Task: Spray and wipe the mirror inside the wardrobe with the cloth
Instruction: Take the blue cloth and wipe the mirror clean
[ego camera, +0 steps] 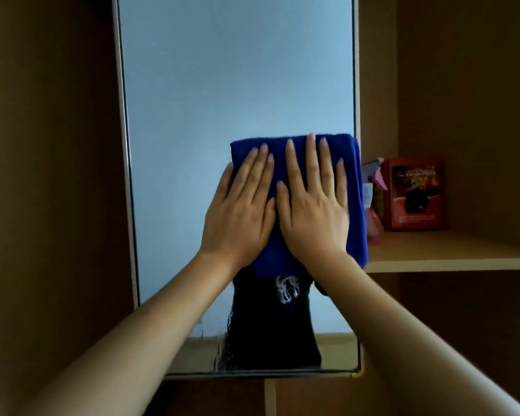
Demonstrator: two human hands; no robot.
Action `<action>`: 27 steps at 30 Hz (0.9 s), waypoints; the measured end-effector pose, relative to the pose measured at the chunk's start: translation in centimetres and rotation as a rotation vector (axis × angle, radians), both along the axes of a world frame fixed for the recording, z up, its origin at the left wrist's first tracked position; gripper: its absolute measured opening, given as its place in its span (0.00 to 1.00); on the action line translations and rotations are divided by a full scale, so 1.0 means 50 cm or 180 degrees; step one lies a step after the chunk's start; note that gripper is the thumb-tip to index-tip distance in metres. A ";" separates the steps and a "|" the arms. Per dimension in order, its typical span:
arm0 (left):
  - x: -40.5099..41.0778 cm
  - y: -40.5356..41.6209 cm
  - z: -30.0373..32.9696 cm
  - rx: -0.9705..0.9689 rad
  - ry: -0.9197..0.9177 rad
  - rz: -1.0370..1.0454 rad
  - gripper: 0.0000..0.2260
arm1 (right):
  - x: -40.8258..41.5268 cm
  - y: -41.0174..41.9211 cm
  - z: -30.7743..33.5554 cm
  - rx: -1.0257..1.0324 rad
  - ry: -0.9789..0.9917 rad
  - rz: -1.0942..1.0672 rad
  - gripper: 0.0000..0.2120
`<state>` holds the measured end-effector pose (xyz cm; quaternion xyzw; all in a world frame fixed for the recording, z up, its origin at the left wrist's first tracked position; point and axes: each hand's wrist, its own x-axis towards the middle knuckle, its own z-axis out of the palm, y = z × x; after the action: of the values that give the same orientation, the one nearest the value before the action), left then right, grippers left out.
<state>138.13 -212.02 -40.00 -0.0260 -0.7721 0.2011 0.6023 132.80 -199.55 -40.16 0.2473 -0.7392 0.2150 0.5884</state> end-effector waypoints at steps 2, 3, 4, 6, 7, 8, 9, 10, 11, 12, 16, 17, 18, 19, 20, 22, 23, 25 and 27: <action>0.004 -0.011 -0.074 0.0045 -0.0048 -0.0007 0.25 | 0.008 -0.008 -0.069 0.0083 -0.0047 0.0008 0.28; 0.007 -0.019 -0.115 0.0075 -0.0084 0.0000 0.25 | 0.013 -0.014 -0.107 0.0130 -0.0053 0.0012 0.28; 0.012 -0.028 -0.157 0.0109 -0.0131 0.0014 0.25 | 0.019 -0.021 -0.147 0.0175 -0.0065 0.0021 0.28; 0.023 -0.048 -0.237 0.0152 -0.0241 0.0078 0.25 | 0.031 -0.038 -0.222 0.0236 -0.0102 0.0086 0.29; 0.028 -0.056 -0.272 0.0165 -0.0296 0.0121 0.25 | 0.035 -0.045 -0.255 0.0270 -0.0121 0.0118 0.29; 0.033 -0.066 -0.302 0.0182 -0.0346 0.0168 0.25 | 0.040 -0.053 -0.281 0.0312 -0.0138 0.0143 0.29; 0.038 -0.073 -0.324 0.0205 -0.0390 0.0209 0.25 | 0.043 -0.059 -0.302 0.0355 -0.0160 0.0152 0.29; 0.043 -0.080 -0.338 0.0229 -0.0421 0.0247 0.25 | 0.047 -0.066 -0.315 0.0385 -0.0178 0.0147 0.28; 0.047 -0.085 -0.343 0.0257 -0.0450 0.0283 0.25 | 0.050 -0.071 -0.322 0.0408 -0.0206 0.0130 0.27; 0.051 -0.086 -0.343 0.0277 -0.0474 0.0299 0.25 | 0.052 -0.073 -0.324 0.0417 -0.0237 0.0100 0.26; 0.080 -0.105 -0.311 0.0603 -0.0349 0.0116 0.25 | 0.052 -0.081 -0.322 0.0355 -0.0200 -0.0008 0.30; 0.091 -0.116 -0.291 0.0927 -0.0139 0.0021 0.26 | 0.050 -0.080 -0.324 0.0363 -0.0178 -0.0045 0.33; 0.102 -0.133 -0.268 0.1339 0.0157 -0.0097 0.27 | 0.049 -0.082 -0.325 0.0392 -0.0143 -0.0083 0.36; 0.112 -0.154 -0.242 0.1754 0.0491 -0.0223 0.27 | 0.047 -0.083 -0.327 0.0420 -0.0106 -0.0120 0.38; 0.122 -0.178 -0.216 0.2137 0.0774 -0.0326 0.28 | 0.047 -0.086 -0.328 0.0431 -0.0082 -0.0147 0.40; 0.135 -0.219 -0.169 0.2949 0.0951 -0.0563 0.27 | 0.047 -0.087 -0.330 0.0435 -0.0087 -0.0159 0.42; 0.138 -0.235 -0.155 0.3358 0.0898 -0.0750 0.26 | 0.050 -0.090 -0.328 0.0425 -0.0104 -0.0149 0.42; 0.129 -0.241 -0.143 0.4149 0.0565 -0.1334 0.22 | 0.049 -0.092 -0.329 0.0403 -0.0134 -0.0150 0.42; 0.123 -0.230 -0.148 0.4532 0.0301 -0.1762 0.21 | 0.053 -0.096 -0.325 0.0412 -0.0148 -0.0132 0.41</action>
<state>144.29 -223.52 -47.39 0.1845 -0.6541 -0.5023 0.5346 135.44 -204.36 -56.39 0.2644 -0.7700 0.1602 0.5582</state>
